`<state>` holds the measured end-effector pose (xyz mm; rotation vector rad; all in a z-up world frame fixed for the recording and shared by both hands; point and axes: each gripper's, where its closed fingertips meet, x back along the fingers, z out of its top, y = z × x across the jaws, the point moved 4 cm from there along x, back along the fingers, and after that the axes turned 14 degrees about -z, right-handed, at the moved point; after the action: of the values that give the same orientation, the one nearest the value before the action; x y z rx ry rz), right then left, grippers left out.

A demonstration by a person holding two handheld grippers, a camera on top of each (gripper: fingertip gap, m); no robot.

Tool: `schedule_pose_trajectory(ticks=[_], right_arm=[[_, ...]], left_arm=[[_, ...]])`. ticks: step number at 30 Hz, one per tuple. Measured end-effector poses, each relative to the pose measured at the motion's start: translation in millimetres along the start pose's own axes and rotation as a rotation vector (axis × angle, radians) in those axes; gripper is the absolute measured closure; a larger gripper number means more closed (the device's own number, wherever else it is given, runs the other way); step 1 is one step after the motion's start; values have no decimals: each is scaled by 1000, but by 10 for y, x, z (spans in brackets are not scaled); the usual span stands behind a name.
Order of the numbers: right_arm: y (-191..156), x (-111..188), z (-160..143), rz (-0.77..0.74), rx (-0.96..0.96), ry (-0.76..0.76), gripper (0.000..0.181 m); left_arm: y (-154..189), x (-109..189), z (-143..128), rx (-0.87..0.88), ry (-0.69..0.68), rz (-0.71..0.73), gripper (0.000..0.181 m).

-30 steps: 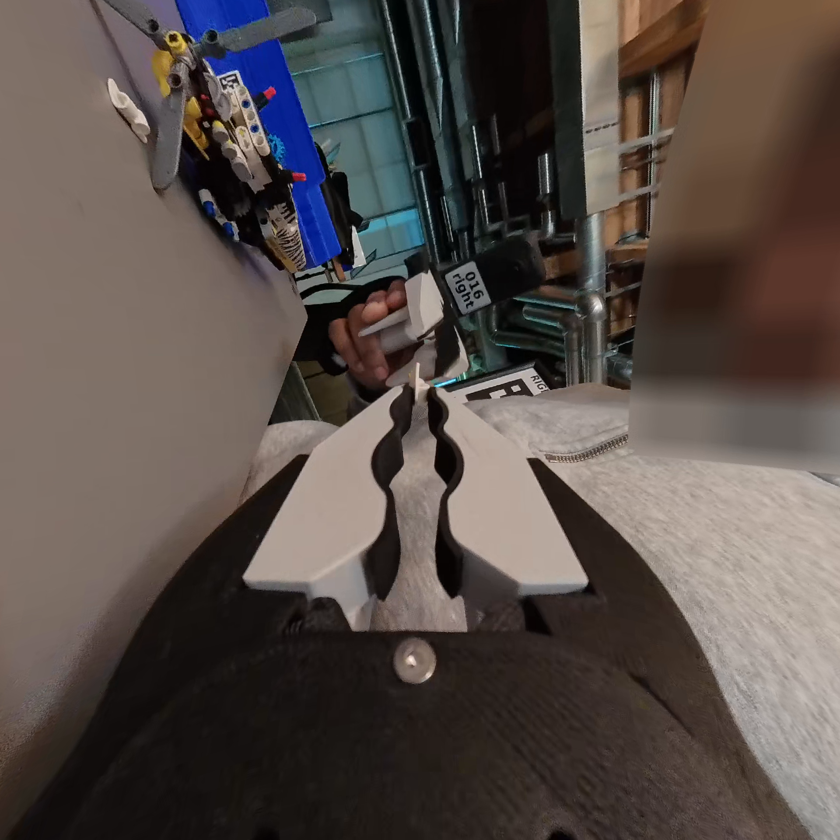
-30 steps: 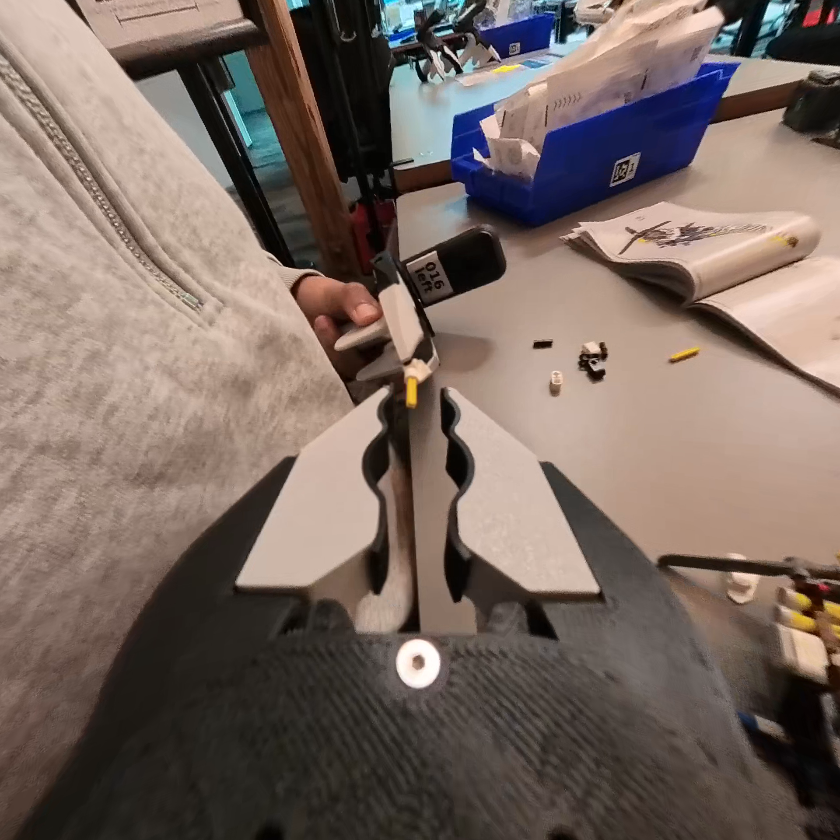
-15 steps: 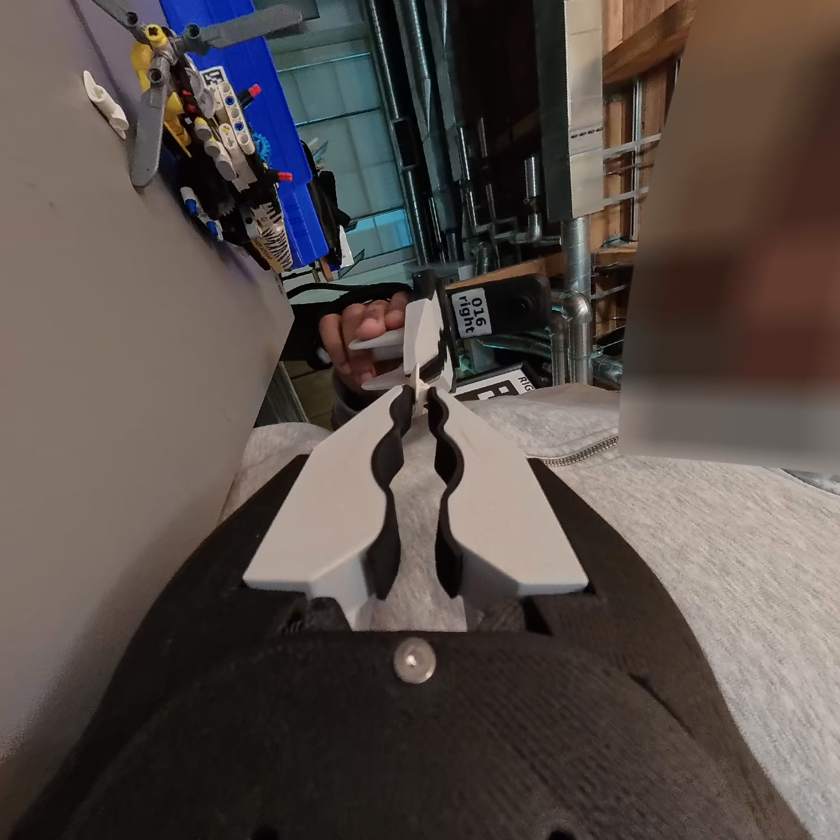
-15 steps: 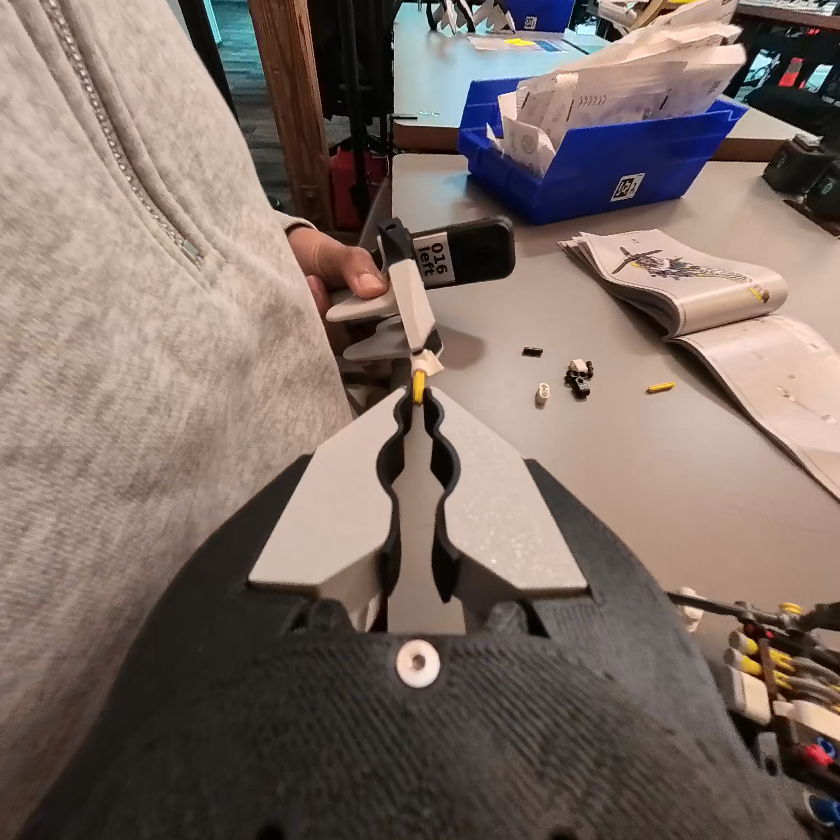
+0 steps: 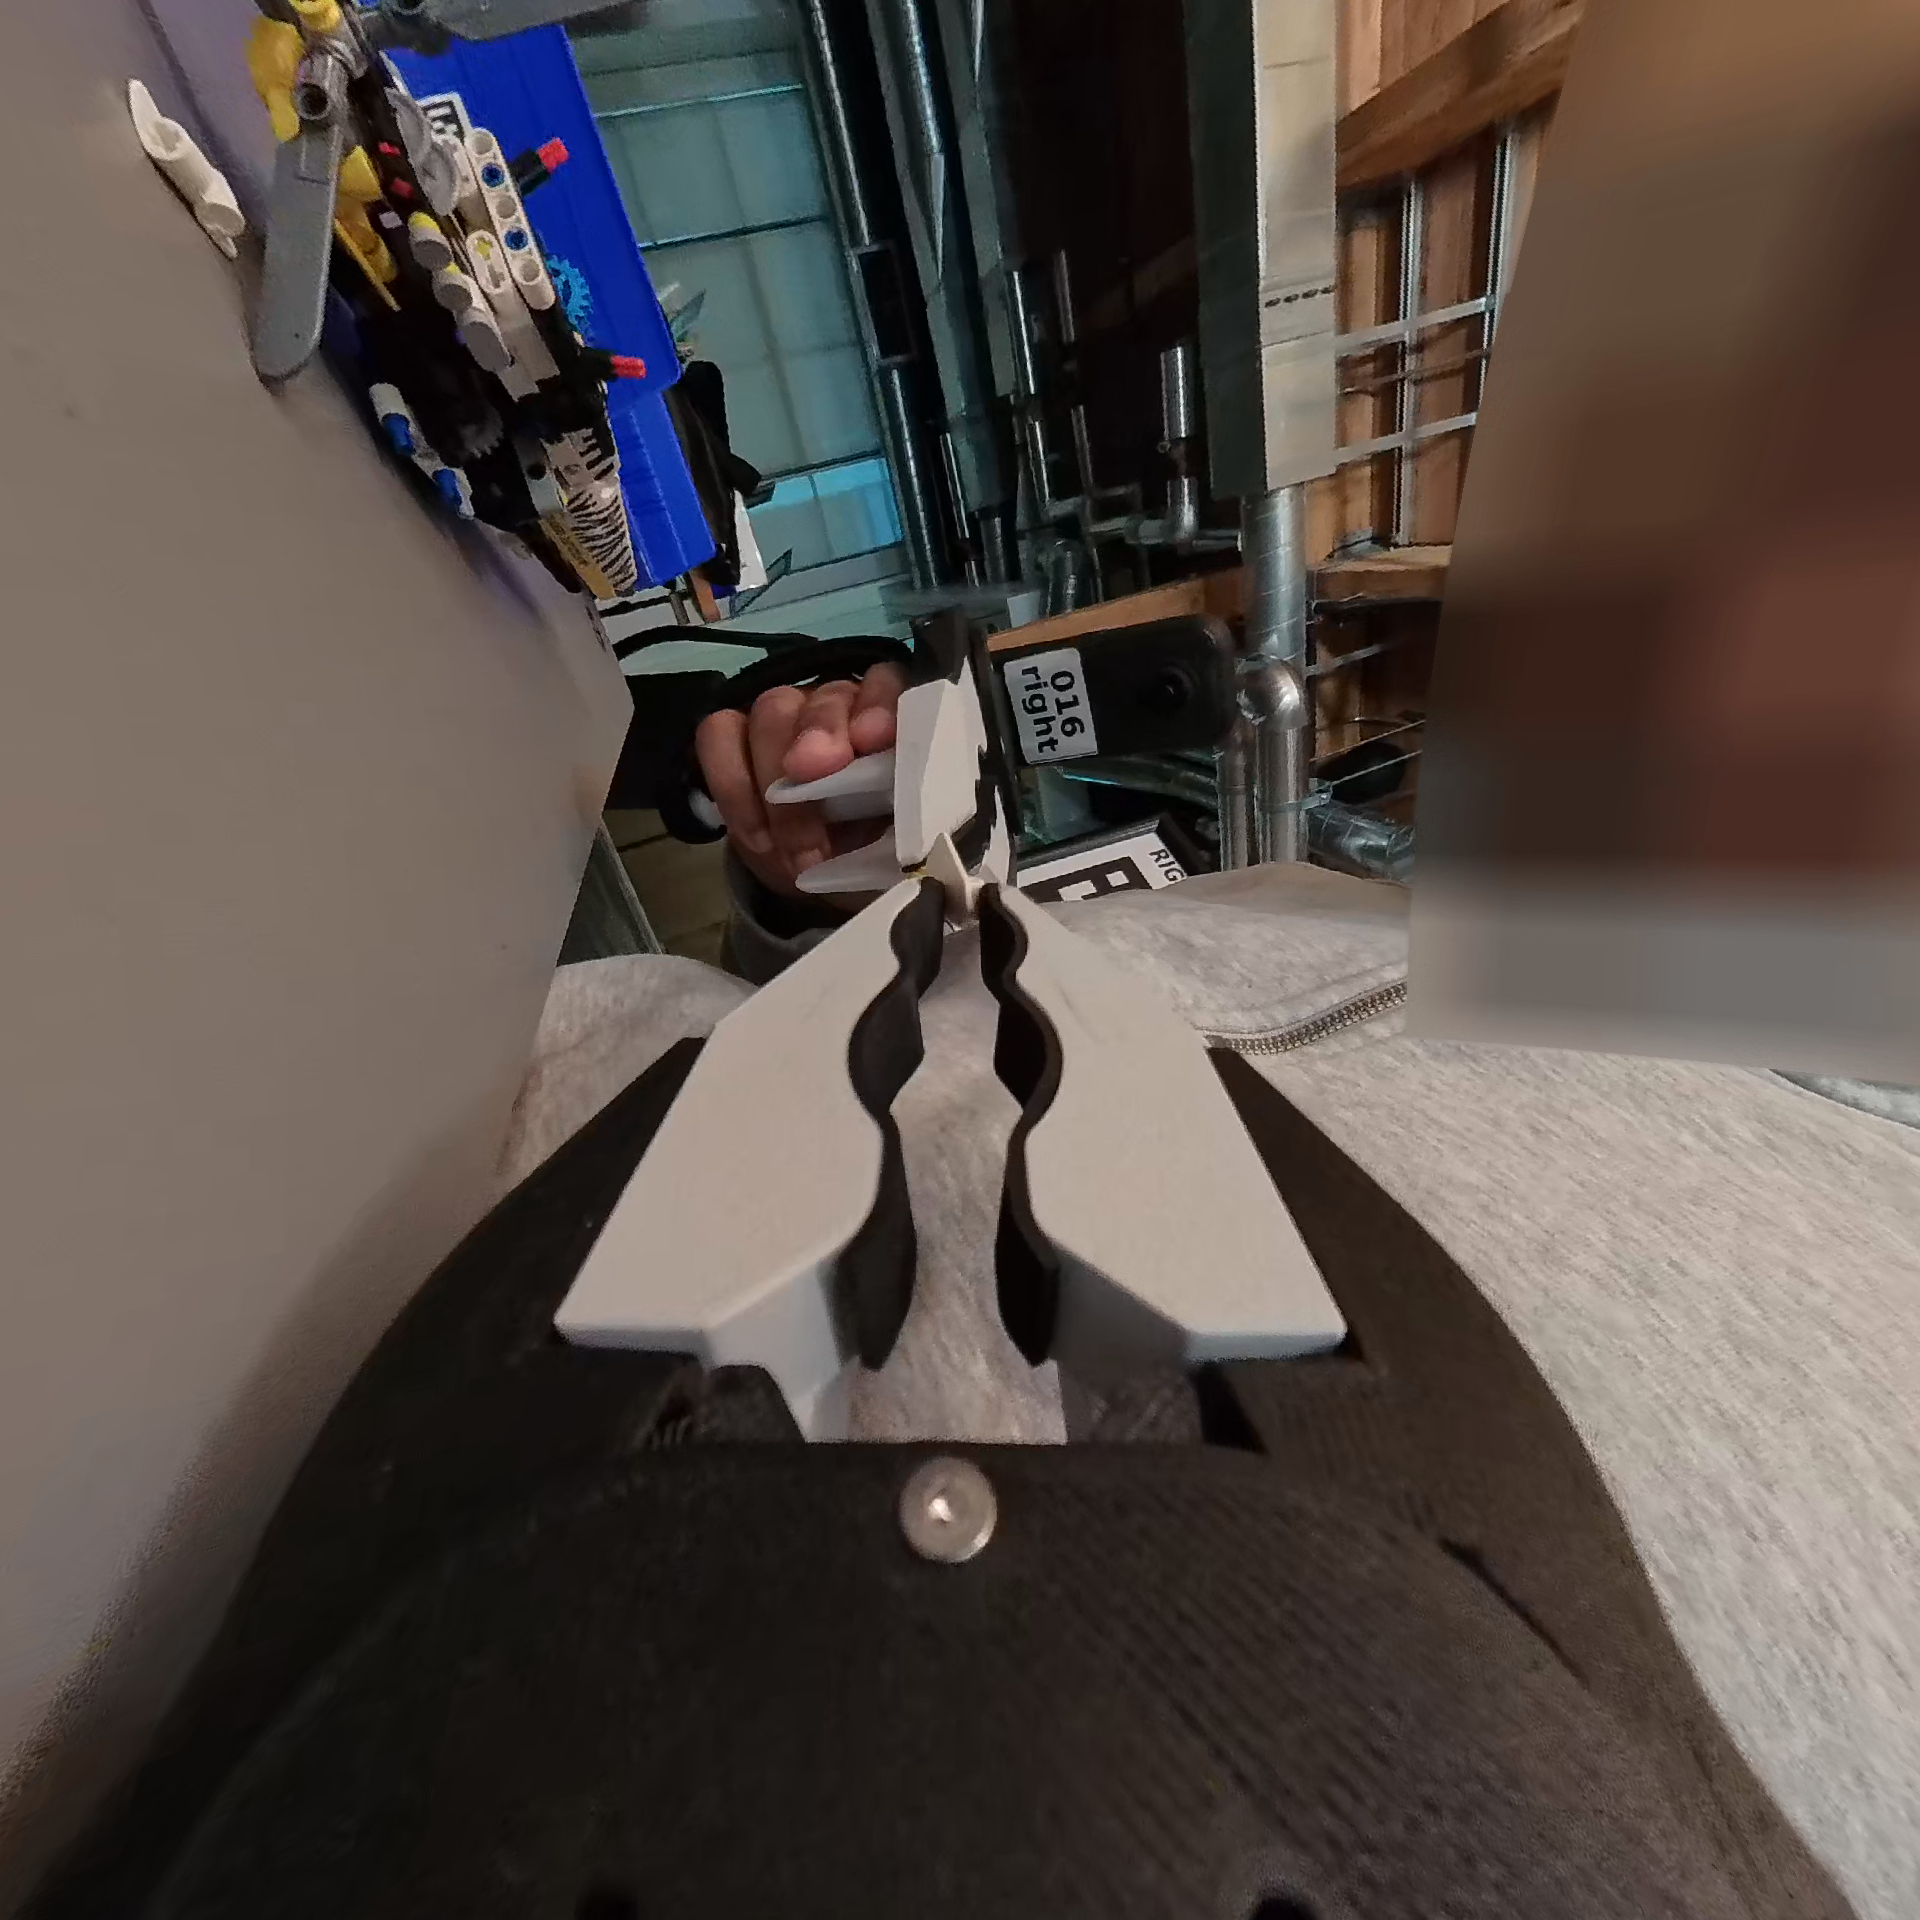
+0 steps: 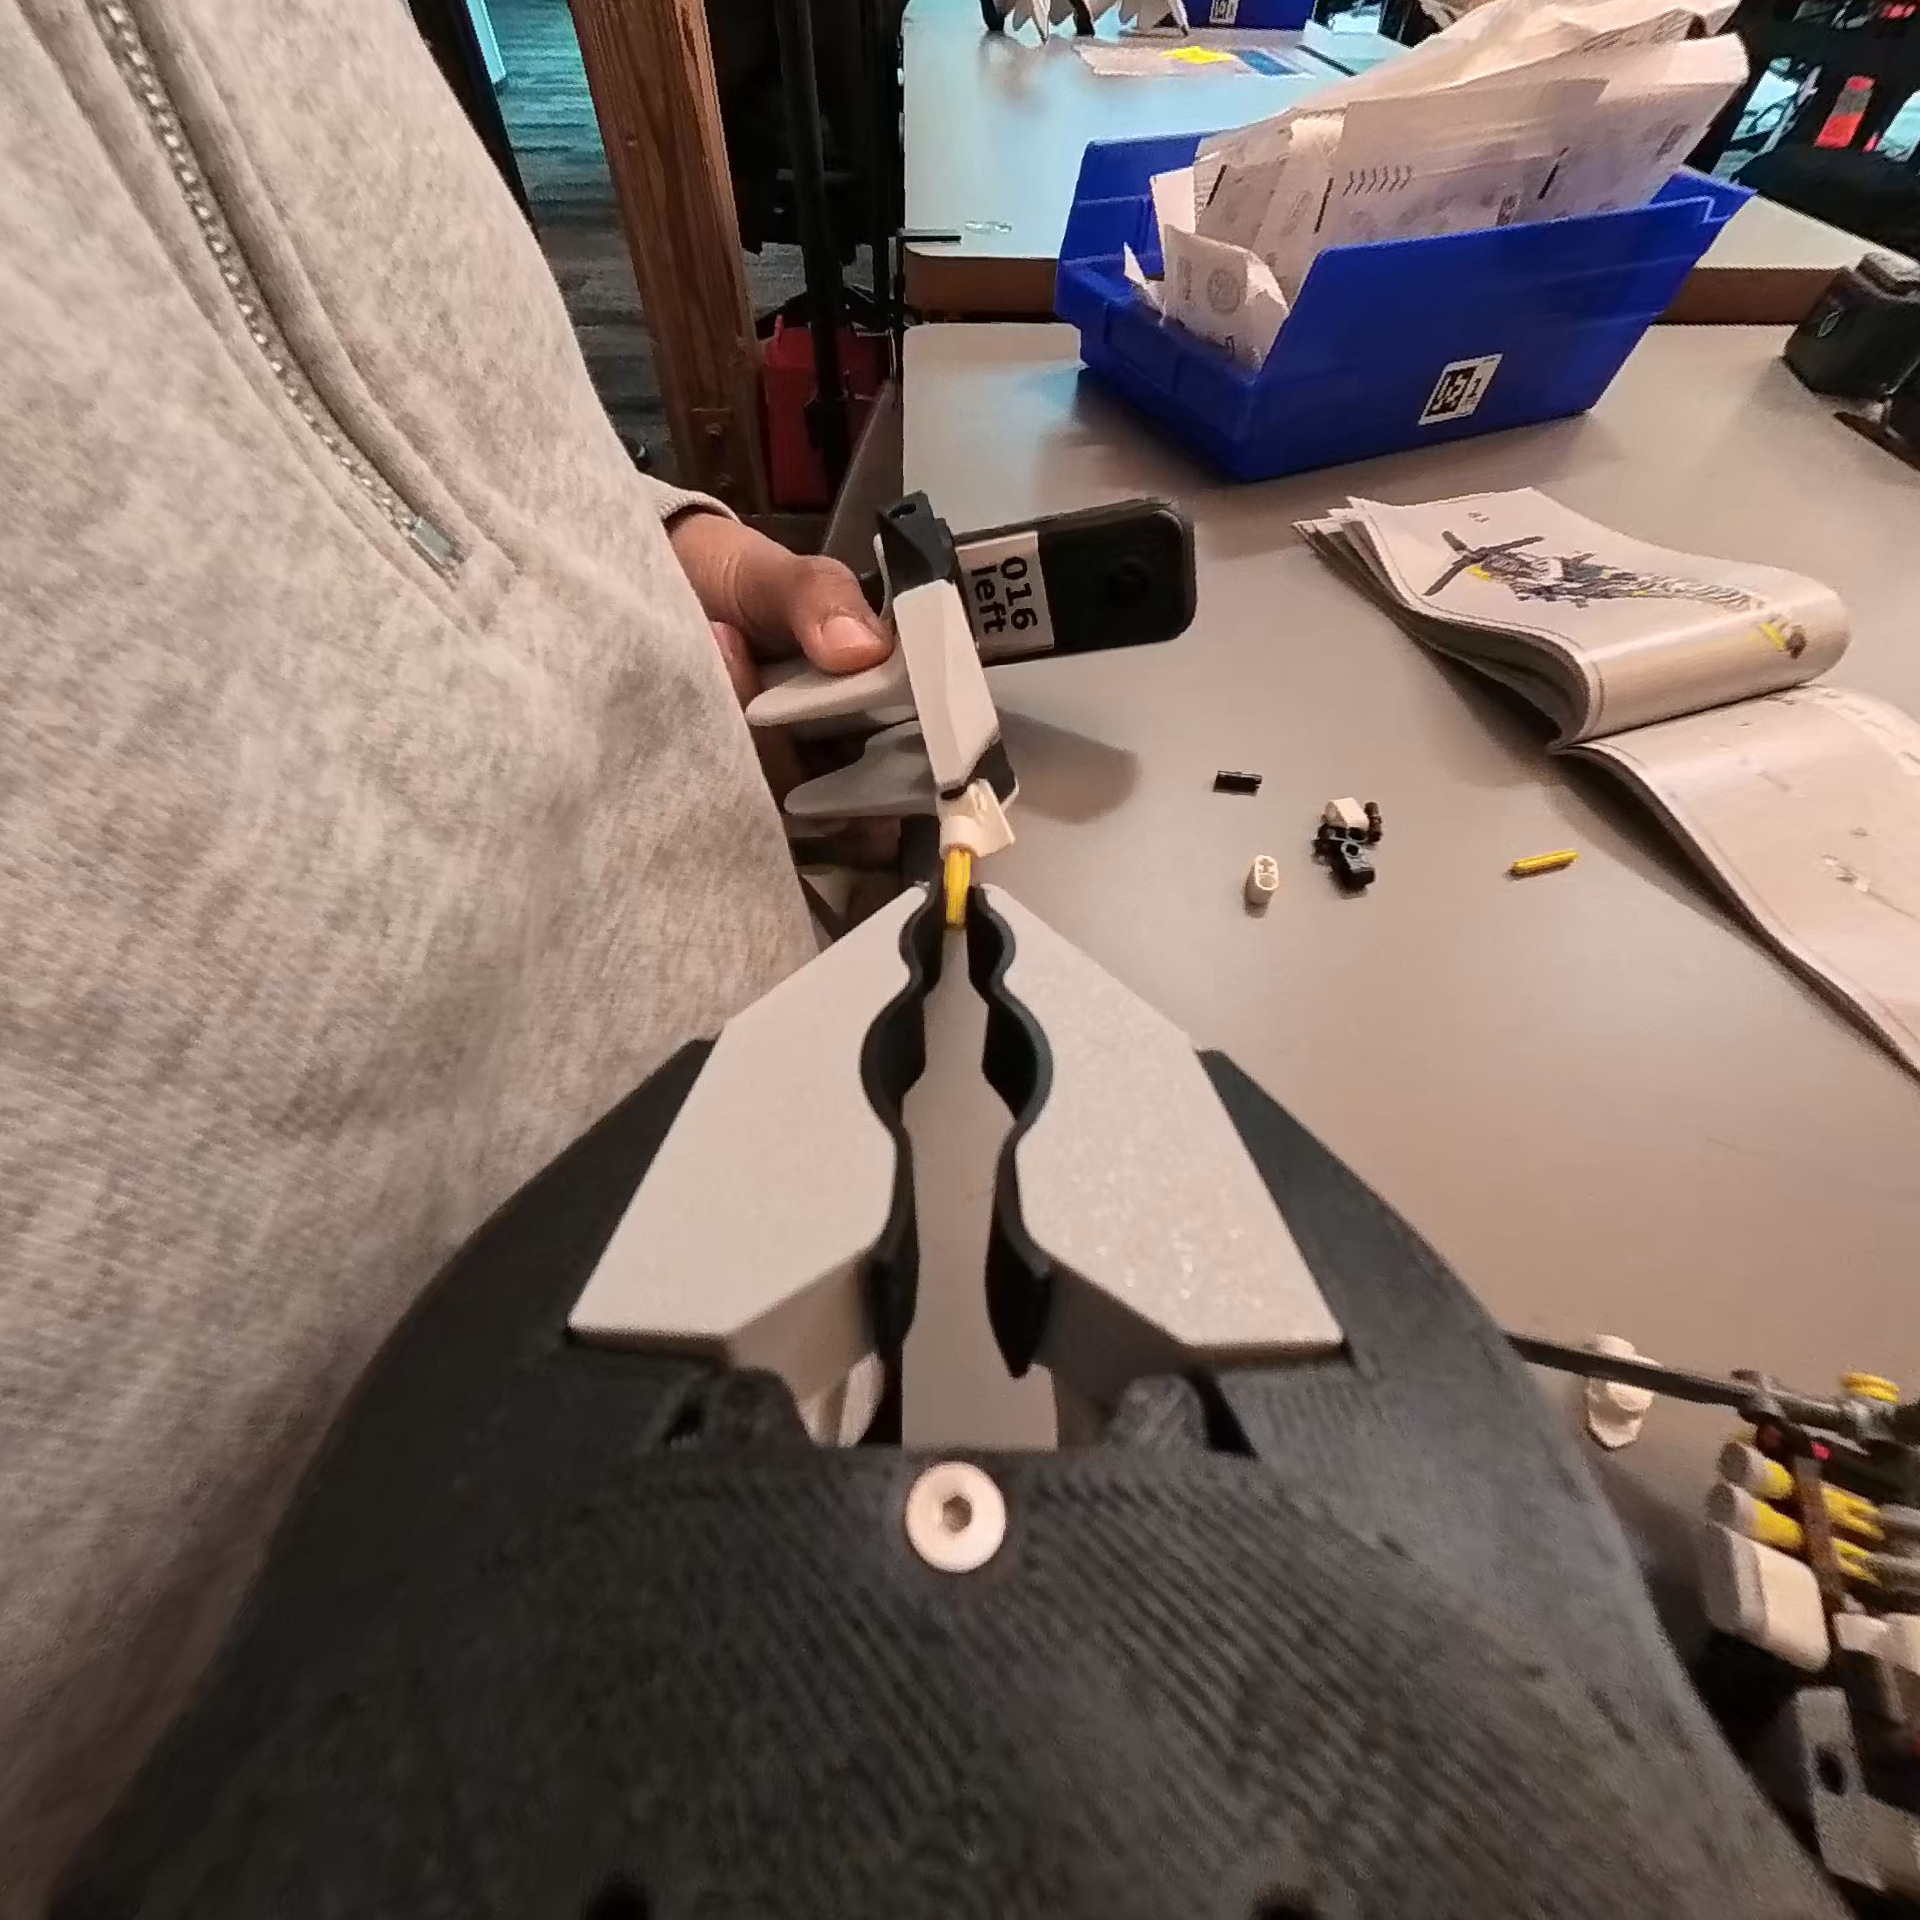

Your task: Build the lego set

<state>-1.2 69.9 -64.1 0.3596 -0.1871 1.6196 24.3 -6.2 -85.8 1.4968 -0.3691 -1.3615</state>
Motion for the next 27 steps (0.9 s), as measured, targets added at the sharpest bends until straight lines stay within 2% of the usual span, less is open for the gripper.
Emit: schedule_pose_trajectory(ticks=[27], right_arm=[[-7, -15, -67, 9, -41, -16, 180]], left_arm=[[-67, 9, -12, 37, -1, 20, 177]])
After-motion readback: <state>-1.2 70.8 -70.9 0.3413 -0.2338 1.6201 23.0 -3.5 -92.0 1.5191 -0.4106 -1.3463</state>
